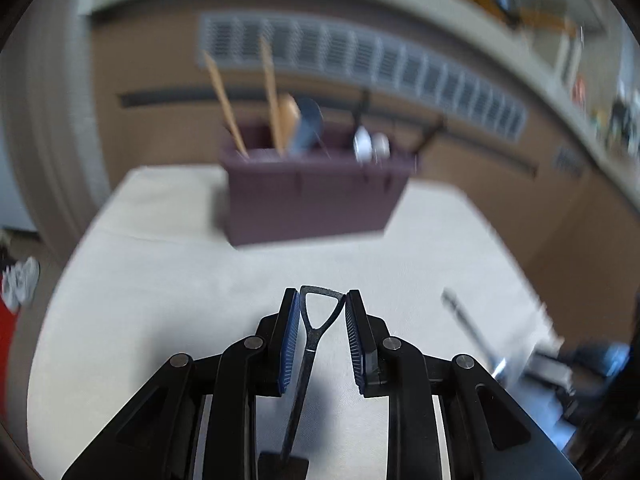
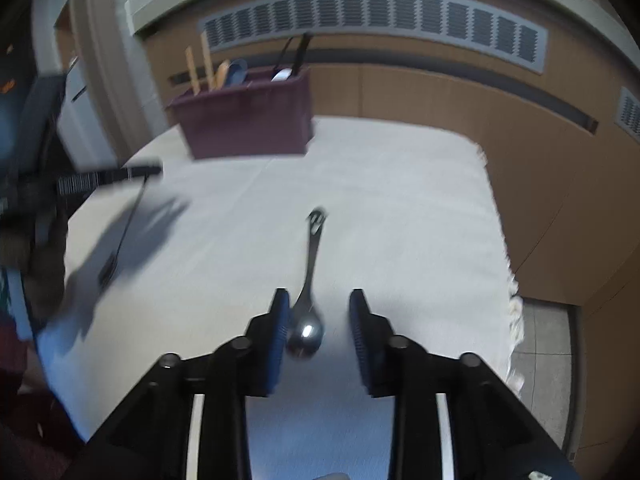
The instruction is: Organize utensils
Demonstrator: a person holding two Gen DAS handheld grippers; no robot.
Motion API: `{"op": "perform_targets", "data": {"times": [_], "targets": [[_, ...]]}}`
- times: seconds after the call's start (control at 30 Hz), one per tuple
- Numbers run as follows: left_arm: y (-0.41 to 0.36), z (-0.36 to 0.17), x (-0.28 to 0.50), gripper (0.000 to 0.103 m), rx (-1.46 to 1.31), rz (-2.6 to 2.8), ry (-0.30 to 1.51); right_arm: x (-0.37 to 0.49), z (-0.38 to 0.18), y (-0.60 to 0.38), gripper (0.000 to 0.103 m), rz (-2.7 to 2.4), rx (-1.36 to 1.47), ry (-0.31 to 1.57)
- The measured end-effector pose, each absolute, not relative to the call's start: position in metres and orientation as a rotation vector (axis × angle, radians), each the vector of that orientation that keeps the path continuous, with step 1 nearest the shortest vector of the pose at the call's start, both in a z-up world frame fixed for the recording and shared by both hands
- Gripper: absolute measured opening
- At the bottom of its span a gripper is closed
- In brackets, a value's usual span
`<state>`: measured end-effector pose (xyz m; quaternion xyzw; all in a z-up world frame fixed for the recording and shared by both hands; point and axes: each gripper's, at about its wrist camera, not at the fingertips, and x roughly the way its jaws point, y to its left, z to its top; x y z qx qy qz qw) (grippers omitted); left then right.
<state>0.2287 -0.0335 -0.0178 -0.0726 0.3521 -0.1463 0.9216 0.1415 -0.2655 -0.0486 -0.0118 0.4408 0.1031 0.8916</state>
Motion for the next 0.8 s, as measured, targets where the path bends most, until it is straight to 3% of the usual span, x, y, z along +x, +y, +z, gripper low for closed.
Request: {"op": "perform_targets", "data": {"times": [0.17, 0.7, 0.8], "targets": [[-0.009, 0.009, 0.208, 0.024, -0.193, -0.273, 0.605, 0.137, -0.067, -0.258, 0.031, 0.191, 0.012, 0.969], [0.007, 0.02, 0.191, 0.024, -0.226, -0.283, 0.605, 0.192, -0.061, -0.234, 0.03, 0.178, -0.13, 0.926], [0.007, 0.02, 0.189, 0.024, -0.224, -0.282, 0.604, 0.209, -0.064, -0.229, 0.02, 0.184, -0.172, 0.942]]}}
